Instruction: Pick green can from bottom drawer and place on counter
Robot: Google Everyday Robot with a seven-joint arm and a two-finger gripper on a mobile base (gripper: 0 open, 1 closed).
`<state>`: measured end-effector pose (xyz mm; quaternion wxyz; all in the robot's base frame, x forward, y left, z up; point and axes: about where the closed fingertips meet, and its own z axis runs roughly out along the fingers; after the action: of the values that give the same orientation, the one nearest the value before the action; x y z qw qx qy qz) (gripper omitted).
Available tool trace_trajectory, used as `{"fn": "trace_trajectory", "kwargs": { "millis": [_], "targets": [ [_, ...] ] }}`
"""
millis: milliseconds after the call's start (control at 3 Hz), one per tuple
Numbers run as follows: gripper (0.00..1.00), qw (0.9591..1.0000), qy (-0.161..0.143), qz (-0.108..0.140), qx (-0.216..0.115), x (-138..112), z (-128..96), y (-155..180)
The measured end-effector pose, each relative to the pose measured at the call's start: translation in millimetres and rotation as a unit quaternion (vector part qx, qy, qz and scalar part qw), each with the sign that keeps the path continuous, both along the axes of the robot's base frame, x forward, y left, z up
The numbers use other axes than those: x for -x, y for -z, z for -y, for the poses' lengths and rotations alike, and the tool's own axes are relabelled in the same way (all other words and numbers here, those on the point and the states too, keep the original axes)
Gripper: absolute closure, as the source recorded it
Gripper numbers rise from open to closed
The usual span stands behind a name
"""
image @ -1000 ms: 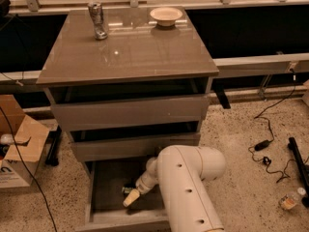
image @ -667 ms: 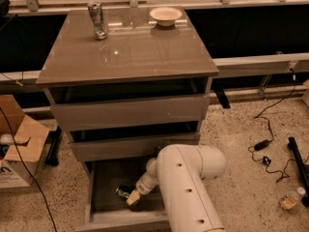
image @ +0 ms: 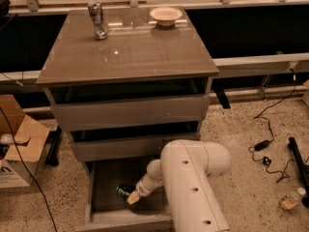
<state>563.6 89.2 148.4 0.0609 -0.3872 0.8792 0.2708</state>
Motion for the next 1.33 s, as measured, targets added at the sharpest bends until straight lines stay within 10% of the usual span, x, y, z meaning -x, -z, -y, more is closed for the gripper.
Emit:
{"fn": "trace_trajectory", "kwargs": {
  "millis": [333, 667, 1000, 1333],
  "targets": [
    [1.00, 0.9992, 0.010, 0.015, -0.035, 10.0, 3.4, -41.6],
    [1.00, 0.9906, -0.048, 0.057, -0.115, 45.5, 22.4, -135.8],
    [1.00, 0.9749, -0.098, 0.104, -0.171, 70.3, 48.6, -210.6],
    [1.00, 0.9499, -0.134, 0.197, -0.202, 74.2, 80.0, -297.7]
  ]
}}
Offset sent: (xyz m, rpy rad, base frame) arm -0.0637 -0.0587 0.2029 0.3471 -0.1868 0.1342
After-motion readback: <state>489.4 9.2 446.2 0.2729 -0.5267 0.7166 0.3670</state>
